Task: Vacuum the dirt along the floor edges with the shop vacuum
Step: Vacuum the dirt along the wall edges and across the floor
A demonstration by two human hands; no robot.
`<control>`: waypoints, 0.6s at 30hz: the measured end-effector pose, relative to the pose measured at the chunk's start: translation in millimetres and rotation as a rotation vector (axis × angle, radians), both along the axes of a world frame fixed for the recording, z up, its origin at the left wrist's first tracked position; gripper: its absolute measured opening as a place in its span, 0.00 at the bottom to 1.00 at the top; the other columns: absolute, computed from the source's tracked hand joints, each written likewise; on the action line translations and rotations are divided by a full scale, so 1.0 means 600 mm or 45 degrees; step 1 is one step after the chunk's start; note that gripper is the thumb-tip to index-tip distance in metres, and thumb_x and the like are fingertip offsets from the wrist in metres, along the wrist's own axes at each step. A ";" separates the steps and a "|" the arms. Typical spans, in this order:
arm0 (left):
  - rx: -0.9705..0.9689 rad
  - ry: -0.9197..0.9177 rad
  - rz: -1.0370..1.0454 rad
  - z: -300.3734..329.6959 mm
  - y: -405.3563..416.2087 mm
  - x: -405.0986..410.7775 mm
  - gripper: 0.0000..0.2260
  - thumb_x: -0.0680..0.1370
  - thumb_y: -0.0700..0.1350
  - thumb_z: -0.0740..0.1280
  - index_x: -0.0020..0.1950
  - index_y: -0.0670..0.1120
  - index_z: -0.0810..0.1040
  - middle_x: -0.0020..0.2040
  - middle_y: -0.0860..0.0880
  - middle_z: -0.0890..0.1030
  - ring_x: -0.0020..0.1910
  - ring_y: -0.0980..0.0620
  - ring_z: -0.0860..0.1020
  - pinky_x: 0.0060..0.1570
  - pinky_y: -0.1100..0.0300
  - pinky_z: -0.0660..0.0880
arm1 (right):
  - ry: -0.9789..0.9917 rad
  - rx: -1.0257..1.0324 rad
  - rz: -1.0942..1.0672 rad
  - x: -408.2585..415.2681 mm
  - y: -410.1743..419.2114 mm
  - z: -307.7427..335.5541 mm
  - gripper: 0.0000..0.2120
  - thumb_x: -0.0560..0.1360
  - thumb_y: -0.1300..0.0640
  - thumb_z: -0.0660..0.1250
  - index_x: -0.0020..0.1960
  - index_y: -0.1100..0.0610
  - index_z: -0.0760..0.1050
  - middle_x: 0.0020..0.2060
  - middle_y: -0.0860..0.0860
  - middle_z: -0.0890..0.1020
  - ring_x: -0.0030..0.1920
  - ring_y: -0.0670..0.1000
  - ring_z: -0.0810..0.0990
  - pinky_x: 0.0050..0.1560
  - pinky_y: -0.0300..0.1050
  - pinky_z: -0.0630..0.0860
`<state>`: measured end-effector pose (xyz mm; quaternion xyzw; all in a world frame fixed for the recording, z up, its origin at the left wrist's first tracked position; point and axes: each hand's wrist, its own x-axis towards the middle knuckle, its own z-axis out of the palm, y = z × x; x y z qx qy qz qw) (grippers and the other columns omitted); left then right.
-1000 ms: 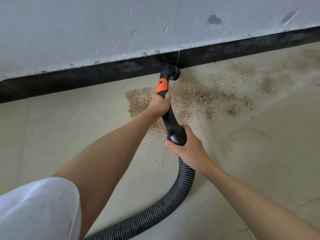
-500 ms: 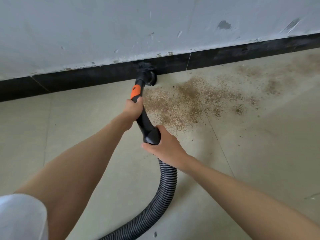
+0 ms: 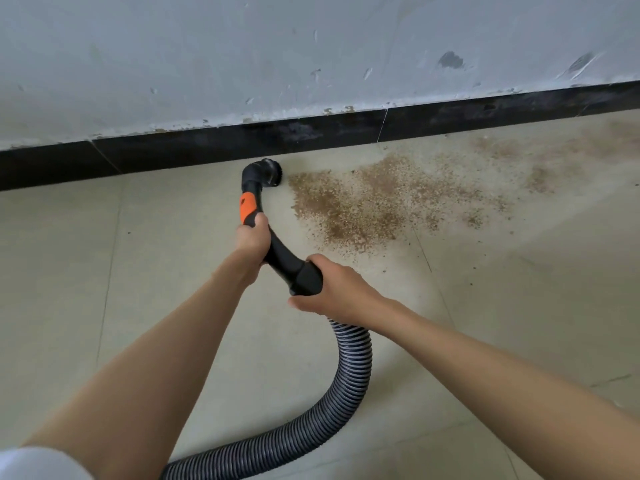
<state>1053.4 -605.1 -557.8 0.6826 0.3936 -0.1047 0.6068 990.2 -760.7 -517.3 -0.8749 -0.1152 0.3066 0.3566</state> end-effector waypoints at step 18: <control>0.114 -0.072 -0.454 0.018 -0.257 0.116 0.26 0.82 0.52 0.53 0.73 0.37 0.54 0.67 0.37 0.68 0.63 0.39 0.71 0.61 0.48 0.71 | 0.006 0.201 -0.581 0.040 -0.192 -0.018 0.17 0.70 0.49 0.73 0.53 0.56 0.72 0.39 0.55 0.82 0.38 0.56 0.82 0.43 0.55 0.79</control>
